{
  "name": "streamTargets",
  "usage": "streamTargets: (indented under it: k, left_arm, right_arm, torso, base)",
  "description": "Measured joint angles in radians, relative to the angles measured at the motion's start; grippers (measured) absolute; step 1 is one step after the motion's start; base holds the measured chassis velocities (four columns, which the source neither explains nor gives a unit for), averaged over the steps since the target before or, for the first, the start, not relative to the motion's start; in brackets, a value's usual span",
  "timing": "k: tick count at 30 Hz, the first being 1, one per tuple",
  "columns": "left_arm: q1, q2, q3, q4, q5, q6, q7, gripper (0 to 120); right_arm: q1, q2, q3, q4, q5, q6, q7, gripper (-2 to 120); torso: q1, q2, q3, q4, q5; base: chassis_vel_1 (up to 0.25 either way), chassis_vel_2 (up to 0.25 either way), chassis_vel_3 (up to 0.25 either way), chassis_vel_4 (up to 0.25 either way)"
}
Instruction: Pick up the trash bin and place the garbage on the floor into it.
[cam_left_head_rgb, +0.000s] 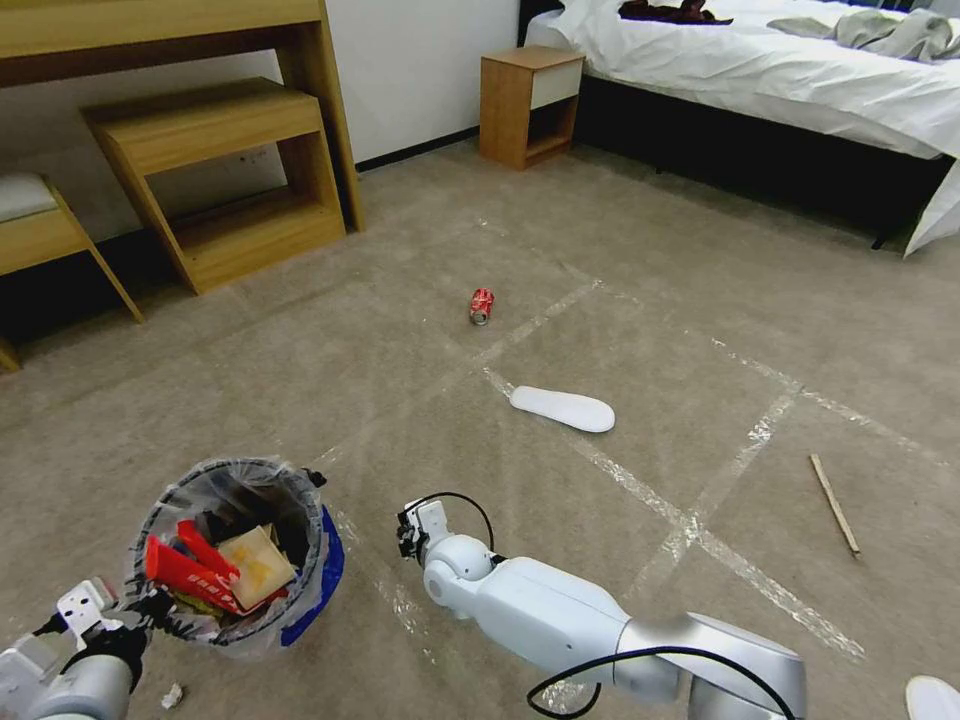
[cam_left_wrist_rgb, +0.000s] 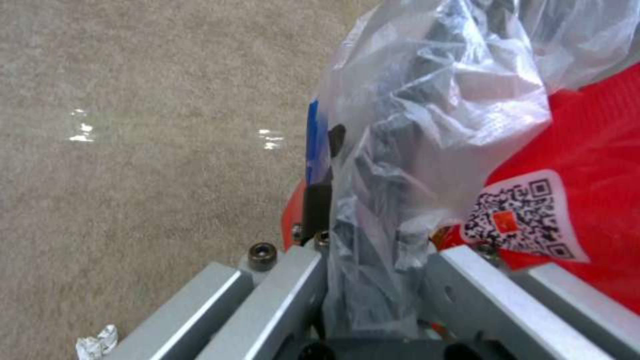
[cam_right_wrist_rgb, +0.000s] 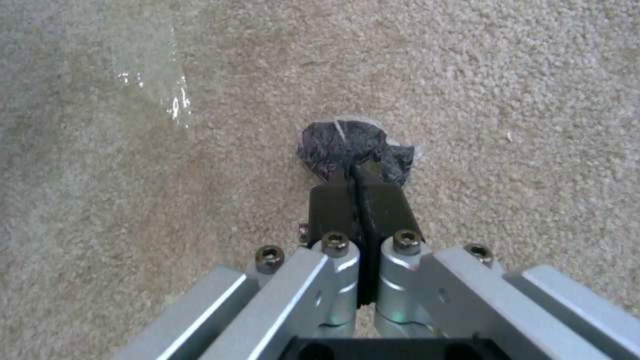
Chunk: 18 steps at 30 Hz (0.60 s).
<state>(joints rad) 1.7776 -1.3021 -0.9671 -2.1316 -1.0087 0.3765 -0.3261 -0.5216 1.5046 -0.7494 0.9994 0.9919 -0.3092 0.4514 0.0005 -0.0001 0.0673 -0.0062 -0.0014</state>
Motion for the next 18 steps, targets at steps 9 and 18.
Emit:
streamTargets:
  k: [9,18]
  left_arm:
    - [0.005,-0.006,0.001,0.0,0.005,-0.006,0.0,0]
    - [0.007,-0.011,0.0,-0.005,0.005,-0.007,0.001,0]
  right_arm:
    - [0.012,0.018,-0.029,-0.028,-0.018,-0.001,-0.003,25]
    - [0.026,0.042,-0.047,-0.073,-0.044,0.002,-0.02,55]
  torso:
    - [0.0,0.0,0.0,0.0,-0.0001]
    - [0.0,0.0,0.0,0.0,0.0]
  base:
    - [0.0,0.0,0.0,0.0]
    - [0.0,0.0,0.0,0.0]
